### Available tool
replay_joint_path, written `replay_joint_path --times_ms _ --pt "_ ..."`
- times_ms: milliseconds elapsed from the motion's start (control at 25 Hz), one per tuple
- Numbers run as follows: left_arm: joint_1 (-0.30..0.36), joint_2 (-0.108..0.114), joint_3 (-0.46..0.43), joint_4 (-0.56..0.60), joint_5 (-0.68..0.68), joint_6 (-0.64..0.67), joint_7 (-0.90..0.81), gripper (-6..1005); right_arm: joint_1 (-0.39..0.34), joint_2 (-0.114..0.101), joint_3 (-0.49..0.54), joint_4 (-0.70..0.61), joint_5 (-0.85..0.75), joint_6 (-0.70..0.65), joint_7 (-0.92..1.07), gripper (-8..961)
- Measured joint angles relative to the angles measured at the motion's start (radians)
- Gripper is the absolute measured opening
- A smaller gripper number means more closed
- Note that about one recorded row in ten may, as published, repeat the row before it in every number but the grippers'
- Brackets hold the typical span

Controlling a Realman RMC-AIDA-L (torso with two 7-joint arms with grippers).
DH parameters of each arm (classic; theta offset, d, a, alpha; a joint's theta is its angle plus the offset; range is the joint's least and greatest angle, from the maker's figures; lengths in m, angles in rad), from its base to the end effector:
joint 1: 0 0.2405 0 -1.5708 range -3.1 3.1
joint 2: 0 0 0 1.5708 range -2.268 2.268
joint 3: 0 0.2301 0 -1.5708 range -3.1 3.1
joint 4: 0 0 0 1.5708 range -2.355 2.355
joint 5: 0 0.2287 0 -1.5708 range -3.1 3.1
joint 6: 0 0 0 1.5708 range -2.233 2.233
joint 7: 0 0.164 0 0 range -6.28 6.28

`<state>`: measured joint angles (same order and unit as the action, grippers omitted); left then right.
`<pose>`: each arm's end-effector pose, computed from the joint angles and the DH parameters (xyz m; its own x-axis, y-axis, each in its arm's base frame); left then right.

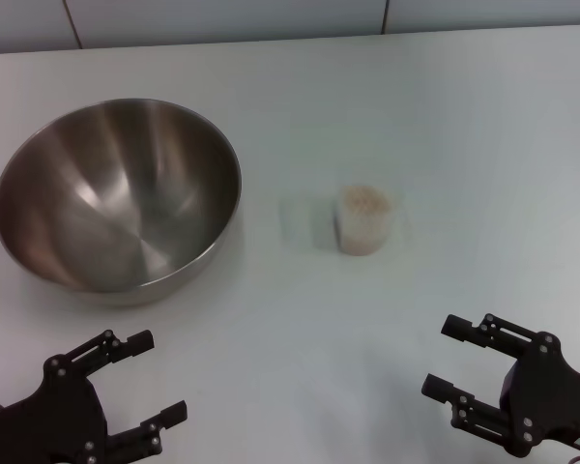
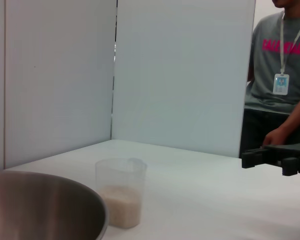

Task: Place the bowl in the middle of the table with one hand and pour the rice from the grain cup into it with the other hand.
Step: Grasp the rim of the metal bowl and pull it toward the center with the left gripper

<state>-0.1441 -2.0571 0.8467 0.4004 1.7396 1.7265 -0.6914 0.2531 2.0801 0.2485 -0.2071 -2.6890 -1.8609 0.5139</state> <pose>-0.3146 0.1936 -0.0335 0.7699 0.1088 0.6289 0.3388 -0.9047 -0.2584 0.3083 0.1742 -0.0433 0.6748 -0.0935 -0.7321 -0.4180 -0.8659 -0.2747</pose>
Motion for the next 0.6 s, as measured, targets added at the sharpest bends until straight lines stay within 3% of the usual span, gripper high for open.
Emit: replay_joint_path --times_ms 600 --pt "0.001 0.002 0.000 0.002 -0.002 0.003 0.004 812 0.010 0.001 0.005 0.003 0.006 0.000 -0.005 652"
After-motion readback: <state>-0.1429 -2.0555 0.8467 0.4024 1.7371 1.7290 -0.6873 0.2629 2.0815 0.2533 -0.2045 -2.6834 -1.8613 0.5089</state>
